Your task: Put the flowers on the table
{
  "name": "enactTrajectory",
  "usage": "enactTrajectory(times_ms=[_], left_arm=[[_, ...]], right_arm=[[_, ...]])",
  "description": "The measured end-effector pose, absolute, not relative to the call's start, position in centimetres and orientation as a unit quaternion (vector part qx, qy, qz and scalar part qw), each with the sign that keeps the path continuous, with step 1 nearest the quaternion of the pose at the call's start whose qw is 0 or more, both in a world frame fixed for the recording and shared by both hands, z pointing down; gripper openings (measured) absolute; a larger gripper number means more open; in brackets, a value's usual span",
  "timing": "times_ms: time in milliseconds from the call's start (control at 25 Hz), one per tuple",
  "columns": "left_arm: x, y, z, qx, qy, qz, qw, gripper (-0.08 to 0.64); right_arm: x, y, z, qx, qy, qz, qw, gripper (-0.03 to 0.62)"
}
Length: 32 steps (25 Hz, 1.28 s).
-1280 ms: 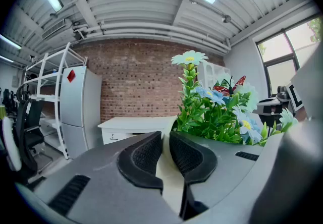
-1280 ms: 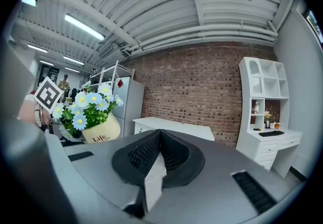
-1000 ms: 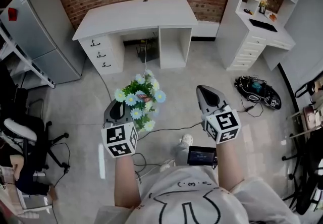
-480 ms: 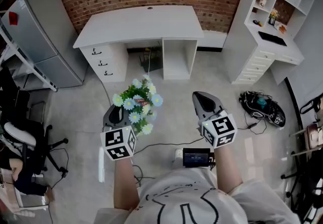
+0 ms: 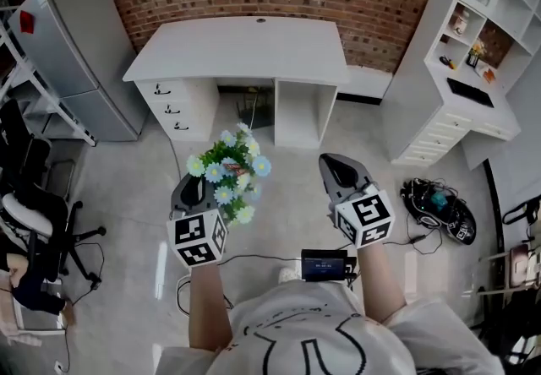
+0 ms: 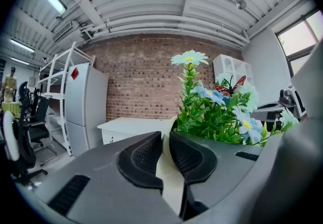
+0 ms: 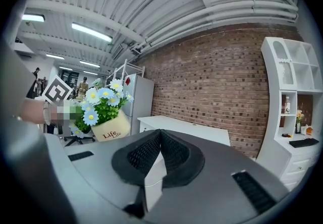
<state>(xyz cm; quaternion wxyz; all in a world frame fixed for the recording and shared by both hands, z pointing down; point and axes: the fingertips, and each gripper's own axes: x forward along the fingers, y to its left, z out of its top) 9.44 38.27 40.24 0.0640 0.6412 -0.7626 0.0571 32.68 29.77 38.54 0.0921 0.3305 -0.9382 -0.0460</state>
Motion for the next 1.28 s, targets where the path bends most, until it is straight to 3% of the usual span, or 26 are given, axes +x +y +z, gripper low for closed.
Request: enactTrajectory(times_ms=[600,1280], left_arm=[[9.1,35.9,41.0,0.628,-0.772,0.063,0.068,0.057],[0.7,23.6,40.5,0.647,-0.758,0.051,0.065,0.055]], right_arm=[[32.9,26.5,40.2,0.337,-0.938,-0.023,0.082,0.014],[26.1,15.6,39.8,0.373,-0.924,-0.024,0.081,0.014]])
